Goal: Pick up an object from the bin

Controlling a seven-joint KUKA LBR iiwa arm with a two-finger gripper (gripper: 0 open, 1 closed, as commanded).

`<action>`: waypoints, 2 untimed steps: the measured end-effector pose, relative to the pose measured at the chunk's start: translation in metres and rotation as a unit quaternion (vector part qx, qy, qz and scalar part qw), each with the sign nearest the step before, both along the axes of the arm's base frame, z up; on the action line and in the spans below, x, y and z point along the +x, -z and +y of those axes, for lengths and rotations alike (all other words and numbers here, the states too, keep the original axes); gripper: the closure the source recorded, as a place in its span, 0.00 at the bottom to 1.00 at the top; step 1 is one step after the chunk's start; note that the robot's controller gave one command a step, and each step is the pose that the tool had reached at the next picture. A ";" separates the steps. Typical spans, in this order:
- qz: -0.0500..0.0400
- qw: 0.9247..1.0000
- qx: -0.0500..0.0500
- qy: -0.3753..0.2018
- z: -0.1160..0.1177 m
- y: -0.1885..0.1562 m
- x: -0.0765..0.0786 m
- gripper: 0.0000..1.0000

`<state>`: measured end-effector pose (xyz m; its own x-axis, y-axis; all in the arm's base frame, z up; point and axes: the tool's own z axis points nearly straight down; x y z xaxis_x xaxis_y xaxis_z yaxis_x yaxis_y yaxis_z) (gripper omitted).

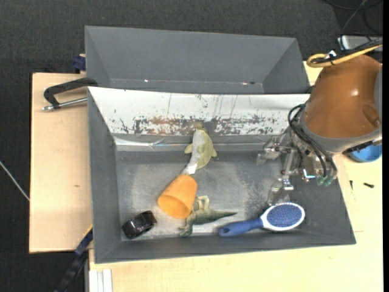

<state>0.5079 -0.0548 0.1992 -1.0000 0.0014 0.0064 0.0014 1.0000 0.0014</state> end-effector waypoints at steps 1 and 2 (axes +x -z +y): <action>-0.002 0.985 0.001 -0.171 0.022 0.088 -0.013 0.00; -0.002 0.997 0.004 -0.076 -0.028 0.127 -0.013 0.00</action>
Offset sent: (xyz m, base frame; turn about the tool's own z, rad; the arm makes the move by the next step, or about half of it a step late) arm -0.0132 0.0205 -0.0875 -0.3440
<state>0.4950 -0.0828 0.0722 -0.9886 -0.1503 0.0027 -0.1503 0.9886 0.0083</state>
